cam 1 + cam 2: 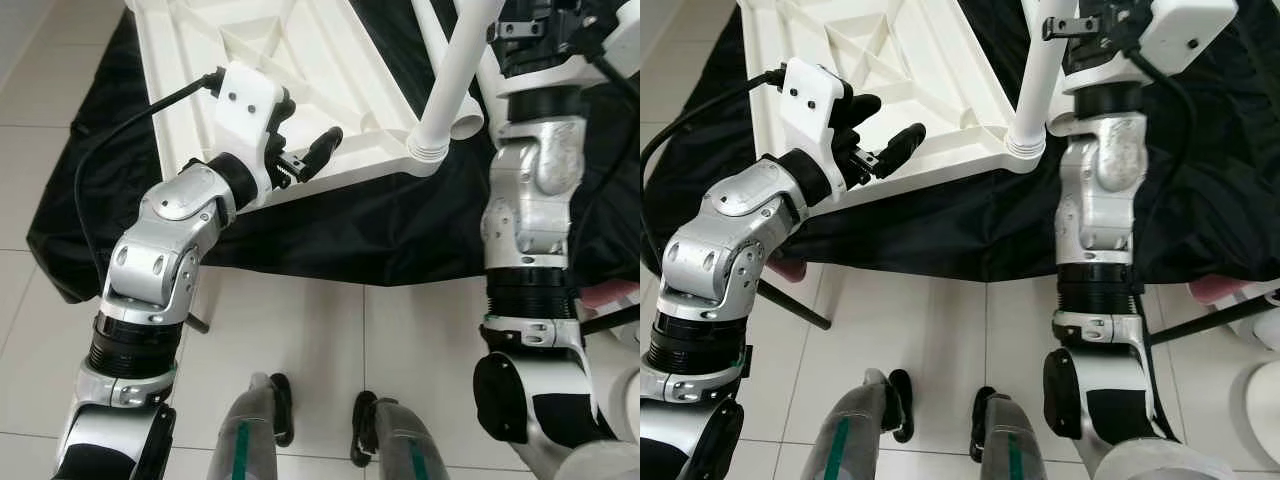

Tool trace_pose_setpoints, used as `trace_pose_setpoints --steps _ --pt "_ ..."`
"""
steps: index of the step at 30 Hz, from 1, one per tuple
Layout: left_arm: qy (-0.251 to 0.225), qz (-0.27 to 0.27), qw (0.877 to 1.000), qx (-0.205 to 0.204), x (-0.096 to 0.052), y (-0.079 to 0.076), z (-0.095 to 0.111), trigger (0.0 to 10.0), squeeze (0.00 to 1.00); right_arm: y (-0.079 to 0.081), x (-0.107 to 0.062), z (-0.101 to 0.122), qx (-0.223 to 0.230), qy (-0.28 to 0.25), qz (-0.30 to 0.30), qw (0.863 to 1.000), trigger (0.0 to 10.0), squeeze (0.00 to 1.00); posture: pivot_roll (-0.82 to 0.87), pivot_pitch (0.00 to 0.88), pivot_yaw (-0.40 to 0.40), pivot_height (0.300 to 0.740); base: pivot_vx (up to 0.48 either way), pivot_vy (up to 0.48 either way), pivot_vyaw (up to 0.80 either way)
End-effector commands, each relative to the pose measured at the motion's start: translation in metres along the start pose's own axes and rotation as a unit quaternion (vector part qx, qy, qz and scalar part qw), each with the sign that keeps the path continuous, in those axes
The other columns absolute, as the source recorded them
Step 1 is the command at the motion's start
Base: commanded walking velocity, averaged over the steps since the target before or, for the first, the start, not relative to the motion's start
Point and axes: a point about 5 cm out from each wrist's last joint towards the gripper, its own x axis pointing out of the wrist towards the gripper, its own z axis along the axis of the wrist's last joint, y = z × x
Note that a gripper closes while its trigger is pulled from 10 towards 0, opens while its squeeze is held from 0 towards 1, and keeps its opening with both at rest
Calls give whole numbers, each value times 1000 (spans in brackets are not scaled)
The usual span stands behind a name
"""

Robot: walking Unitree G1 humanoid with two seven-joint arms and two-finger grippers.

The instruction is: Building children table

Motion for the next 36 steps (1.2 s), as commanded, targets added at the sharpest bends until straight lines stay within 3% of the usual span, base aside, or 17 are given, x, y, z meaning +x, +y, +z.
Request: trace_pose_setpoints --steps 1,14,20,23,26,28,36 --pt "14 -37 999 -2 -2 -5 -4 10000 0 2 0 12 -9 -38 -15 999 10000 0 149 188 101 740 0 0 0" --pt "31 -48 998 -2 -4 -5 -6 10000 0 13 5 34 -50 -97 -59 992 10000 0 168 207 147 740 0 0 0" --pt "39 -50 998 -2 -6 -5 -7 10000 0 20 8 43 -62 -125 -46 989 10000 0 162 213 151 740 0 0 0" --pt "40 -52 998 -2 -6 -7 -8 10000 0 33 16 51 -63 -151 4 987 10000 0 160 217 148 740 0 0 0" --pt "41 -53 998 -2 -5 -8 -8 10000 0 35 16 52 -64 -155 11 986 10000 0 160 217 148 740 0 0 0" --pt "41 -52 998 -3 -6 -7 -8 10000 0 49 18 55 -59 -165 57 983 10000 0 157 218 134 740 0 0 0" --pt "35 -42 998 -3 -5 -7 -7 10000 0 77 14 53 -39 -168 155 973 10000 0 150 209 106 740 0 0 0"
